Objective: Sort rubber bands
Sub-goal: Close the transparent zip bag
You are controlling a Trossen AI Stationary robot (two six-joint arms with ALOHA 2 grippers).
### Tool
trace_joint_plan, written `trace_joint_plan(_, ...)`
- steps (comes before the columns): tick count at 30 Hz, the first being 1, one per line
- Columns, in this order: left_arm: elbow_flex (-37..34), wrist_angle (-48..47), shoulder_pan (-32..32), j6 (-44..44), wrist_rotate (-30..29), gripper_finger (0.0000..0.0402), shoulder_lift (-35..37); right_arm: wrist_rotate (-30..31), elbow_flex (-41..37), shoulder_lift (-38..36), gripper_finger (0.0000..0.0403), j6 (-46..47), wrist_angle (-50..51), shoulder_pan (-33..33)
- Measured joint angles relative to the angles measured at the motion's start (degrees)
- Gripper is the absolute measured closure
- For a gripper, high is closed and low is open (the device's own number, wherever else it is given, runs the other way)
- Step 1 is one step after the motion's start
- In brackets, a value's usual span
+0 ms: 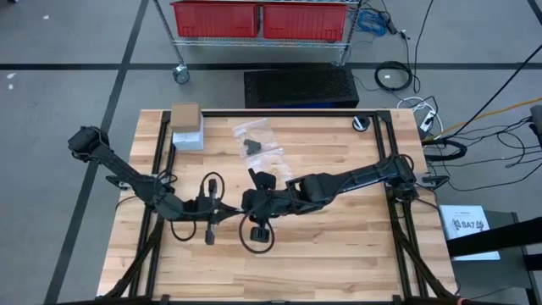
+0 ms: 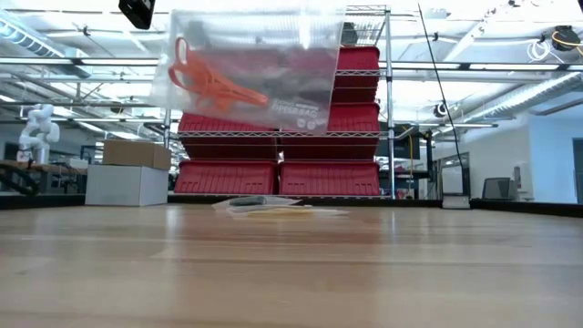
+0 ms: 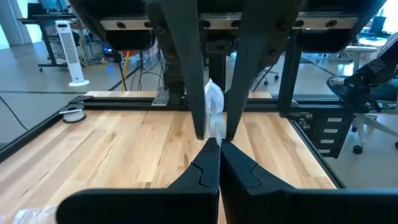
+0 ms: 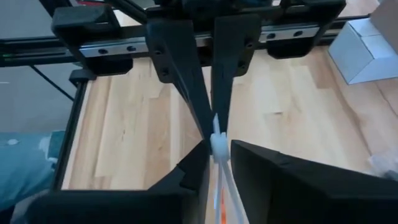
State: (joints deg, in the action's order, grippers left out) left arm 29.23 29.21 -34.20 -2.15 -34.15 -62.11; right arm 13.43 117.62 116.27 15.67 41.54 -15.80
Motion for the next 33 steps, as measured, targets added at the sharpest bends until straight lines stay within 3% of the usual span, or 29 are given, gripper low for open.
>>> trace_joint_plan(4, 0.0, 0.1, 0.0, 0.0, -0.1, 0.0401, 0.0, -0.3, 0.0, 0.0, 0.0336, 0.1, -0.1, 0.1)
trace_joint_plan(11, 0.0, 0.0, 0.0, 0.0, -0.6, 0.0401, 0.0, -0.3, 0.0, 0.0, 0.0393, -1.5, 0.1, 0.1)
trace_joint_plan(33, 0.0, 0.2, 0.0, 0.0, -3.2, 0.0401, 0.4, 0.3, 0.1, -0.6, 0.0398, 6.3, 16.5, -3.3)
